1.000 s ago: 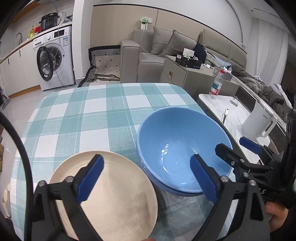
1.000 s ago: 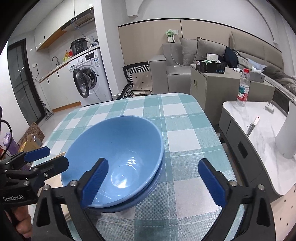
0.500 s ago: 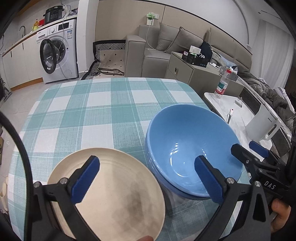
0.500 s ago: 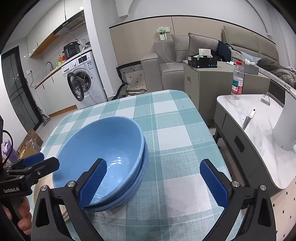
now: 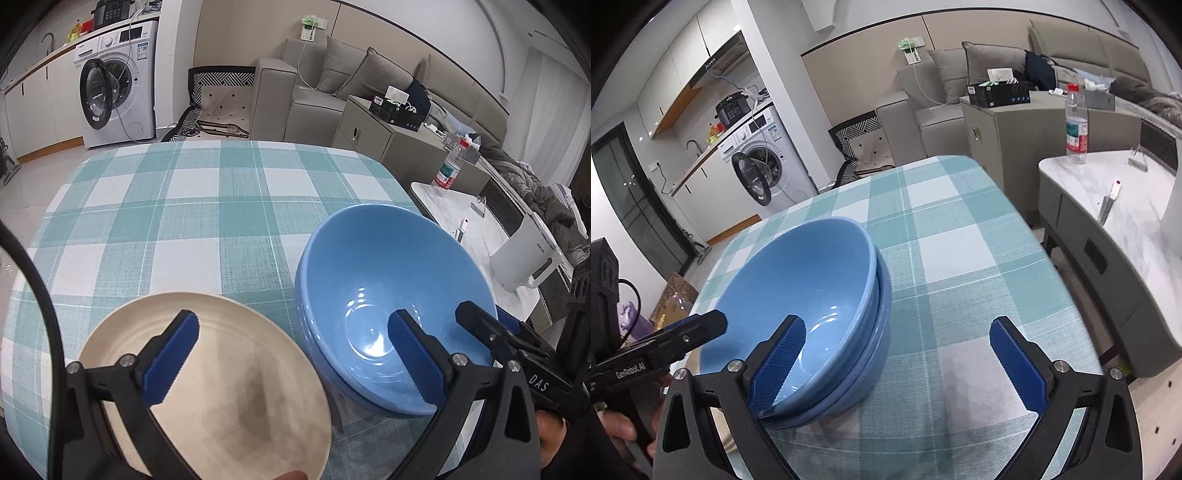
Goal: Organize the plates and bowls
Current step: 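Close both grippers on the rim of the nested blue bowl stack, then lift the blue bowl stack with both grippers and carry it toward the cream plates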
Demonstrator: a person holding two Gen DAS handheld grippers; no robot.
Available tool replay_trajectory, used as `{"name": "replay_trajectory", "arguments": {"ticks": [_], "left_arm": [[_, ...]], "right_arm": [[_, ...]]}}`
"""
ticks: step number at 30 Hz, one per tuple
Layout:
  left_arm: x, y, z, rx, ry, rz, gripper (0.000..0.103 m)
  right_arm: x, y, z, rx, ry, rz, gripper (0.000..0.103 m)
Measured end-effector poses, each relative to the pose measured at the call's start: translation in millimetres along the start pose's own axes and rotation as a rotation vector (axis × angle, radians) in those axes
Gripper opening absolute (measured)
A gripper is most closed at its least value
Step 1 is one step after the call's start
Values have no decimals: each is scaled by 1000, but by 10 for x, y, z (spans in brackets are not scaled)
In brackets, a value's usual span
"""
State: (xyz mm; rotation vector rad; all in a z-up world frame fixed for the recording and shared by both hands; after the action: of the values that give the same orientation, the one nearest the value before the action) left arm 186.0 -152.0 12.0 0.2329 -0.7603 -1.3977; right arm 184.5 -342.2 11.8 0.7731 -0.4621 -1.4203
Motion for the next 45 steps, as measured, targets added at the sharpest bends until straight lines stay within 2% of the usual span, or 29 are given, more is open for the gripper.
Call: {"name": "replay_trajectory", "arguments": {"ticks": [2, 4, 5, 9, 12, 14, 19, 22, 29, 45], "left_arm": [[8, -2, -14, -10, -14, -2, 101], [8, -2, -37, -20, -23, -1, 99], [11, -4, -48, -23, -28, -2, 93], [50, -33, -98, -60, -52, -14, 87], [105, -64, -119, -78, -66, -31, 76], [148, -80, -120, -81, -68, -46, 67], [201, -99, -134, -93, -68, -64, 55], [234, -114, -131, -99, -69, -78, 50], [245, -119, -132, -91, -48, -92, 46], [274, -128, -115, -86, -29, -109, 46]], "right_arm": [[-19, -7, -37, -9, 9, -1, 89], [-41, -19, -62, -17, 34, -8, 82], [-47, -21, -74, -20, 39, -10, 80], [-81, -25, -80, -18, 58, -14, 74], [-85, -30, -80, -18, 65, -19, 71], [-99, -26, -82, -16, 85, -18, 65], [-143, -25, -84, -12, 97, -10, 62], [-162, -18, -83, -8, 108, -5, 56], [-227, -4, -75, 4, 111, 27, 48], [-231, 4, -84, 6, 85, 39, 48]]}}
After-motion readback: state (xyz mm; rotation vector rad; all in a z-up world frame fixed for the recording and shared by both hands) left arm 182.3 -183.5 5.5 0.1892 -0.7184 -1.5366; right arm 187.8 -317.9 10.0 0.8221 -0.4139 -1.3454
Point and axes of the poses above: each gripper's, at about its wrist camera, not at the fingertips, and z roughly against the way its jaws point, x to its right, y to its top, the point moved 2 cm from there along -z, roughly the way its jaws point, and after that the axes turned 11 degrees about z, right-handed, at the moved point
